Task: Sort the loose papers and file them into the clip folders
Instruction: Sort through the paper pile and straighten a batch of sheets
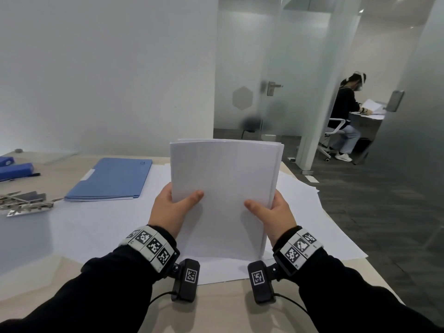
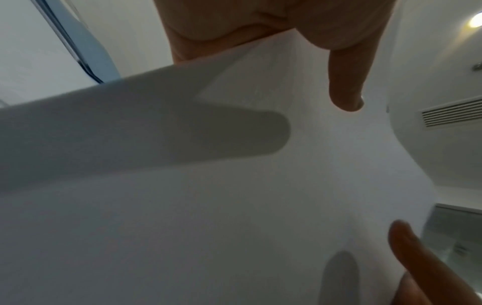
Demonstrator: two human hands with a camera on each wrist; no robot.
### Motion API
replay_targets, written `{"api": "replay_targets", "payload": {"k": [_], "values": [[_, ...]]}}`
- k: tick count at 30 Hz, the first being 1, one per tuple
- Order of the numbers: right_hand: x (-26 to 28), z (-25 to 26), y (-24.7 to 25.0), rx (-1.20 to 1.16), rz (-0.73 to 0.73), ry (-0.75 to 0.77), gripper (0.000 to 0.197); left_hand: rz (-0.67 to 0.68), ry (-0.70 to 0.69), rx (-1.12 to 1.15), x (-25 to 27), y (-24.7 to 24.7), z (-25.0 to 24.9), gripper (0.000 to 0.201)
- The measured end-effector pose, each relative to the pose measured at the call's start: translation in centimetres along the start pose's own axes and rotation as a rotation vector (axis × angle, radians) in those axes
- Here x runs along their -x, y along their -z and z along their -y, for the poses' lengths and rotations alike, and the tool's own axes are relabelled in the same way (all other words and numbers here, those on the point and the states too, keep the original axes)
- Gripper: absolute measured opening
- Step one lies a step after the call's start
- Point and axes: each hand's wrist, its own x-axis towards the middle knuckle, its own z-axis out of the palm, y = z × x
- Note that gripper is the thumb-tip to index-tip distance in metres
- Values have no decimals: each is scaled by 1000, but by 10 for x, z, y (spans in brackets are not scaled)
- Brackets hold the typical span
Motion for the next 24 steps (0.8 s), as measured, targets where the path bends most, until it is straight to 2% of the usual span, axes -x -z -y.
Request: {"api": "replay_targets", "payload": {"k": [7, 12, 15, 19, 24], "values": [[0, -3, 5, -49, -20, -12, 37, 37, 31, 24, 1, -2, 6, 34], [8, -11, 4, -38, -35, -113, 20, 64, 131, 14, 7, -3, 19, 36], [1, -8, 2, -44, -44, -131, 22, 68, 126, 45, 2, -3, 12, 35], [1, -14, 6, -71, -2, -166, 38, 115, 161, 29, 3, 2, 17, 48], [15, -33, 6, -47, 29, -220, 35, 154, 234, -44, 13, 6, 34, 45]]}}
